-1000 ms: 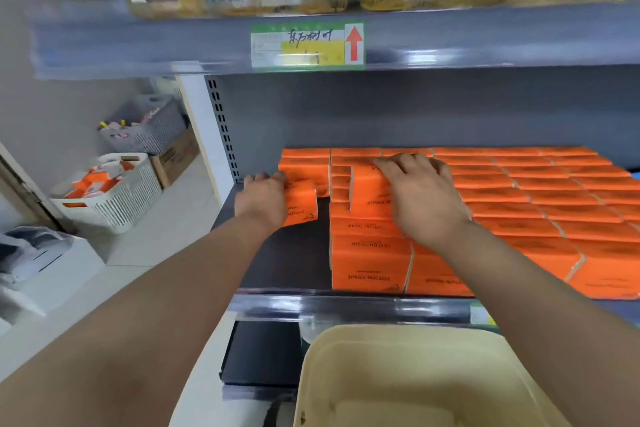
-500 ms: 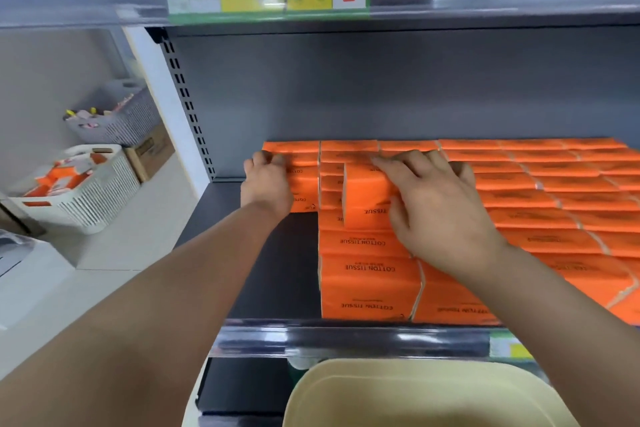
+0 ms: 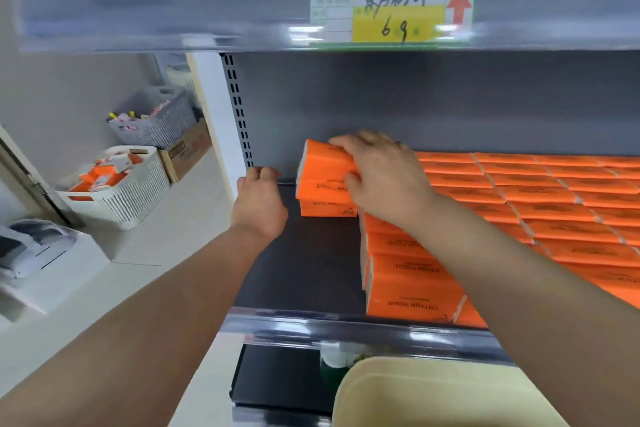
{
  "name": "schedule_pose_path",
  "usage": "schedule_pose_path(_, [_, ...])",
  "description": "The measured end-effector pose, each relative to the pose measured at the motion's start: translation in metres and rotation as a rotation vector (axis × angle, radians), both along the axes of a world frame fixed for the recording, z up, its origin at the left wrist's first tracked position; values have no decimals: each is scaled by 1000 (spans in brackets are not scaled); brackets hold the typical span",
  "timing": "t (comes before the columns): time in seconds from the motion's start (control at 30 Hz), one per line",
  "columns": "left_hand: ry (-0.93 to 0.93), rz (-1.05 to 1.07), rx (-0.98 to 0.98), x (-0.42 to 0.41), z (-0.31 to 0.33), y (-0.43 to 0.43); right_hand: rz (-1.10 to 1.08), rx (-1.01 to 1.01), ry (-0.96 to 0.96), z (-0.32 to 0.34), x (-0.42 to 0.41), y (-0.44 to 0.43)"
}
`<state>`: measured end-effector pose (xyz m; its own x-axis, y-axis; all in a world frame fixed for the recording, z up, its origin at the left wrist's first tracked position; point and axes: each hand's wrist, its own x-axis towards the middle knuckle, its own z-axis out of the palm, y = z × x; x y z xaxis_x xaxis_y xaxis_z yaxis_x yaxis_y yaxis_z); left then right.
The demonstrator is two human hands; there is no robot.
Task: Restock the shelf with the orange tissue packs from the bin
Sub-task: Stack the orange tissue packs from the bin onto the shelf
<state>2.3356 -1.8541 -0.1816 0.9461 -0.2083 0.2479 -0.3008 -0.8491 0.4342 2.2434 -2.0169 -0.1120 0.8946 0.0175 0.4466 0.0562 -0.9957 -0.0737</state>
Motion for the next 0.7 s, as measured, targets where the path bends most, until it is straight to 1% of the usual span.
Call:
schedule_pose_path(0.1, [26, 0, -28, -9, -6, 10, 26, -8, 100, -11, 23, 19])
schedule_pose_path(0.2, [33, -16, -27, -9, -12, 20, -10, -33, 228, -29, 42, 31])
schedule_pose_path(0.3, [36, -37, -28, -1, -17, 26, -50, -63, 300, -43, 56, 36])
schedule_pose_path(0.47, [30, -79, -58, 8, -20, 22, -117, -116, 253, -52, 71, 38])
schedule_pose_path(0.6, [23, -82, -73, 10, -26, 21, -151, -171, 266, -61, 70, 44])
schedule_pose_path(0.7, [31, -89, -75, 8, -27, 21, -160, -169, 275, -63, 68, 44])
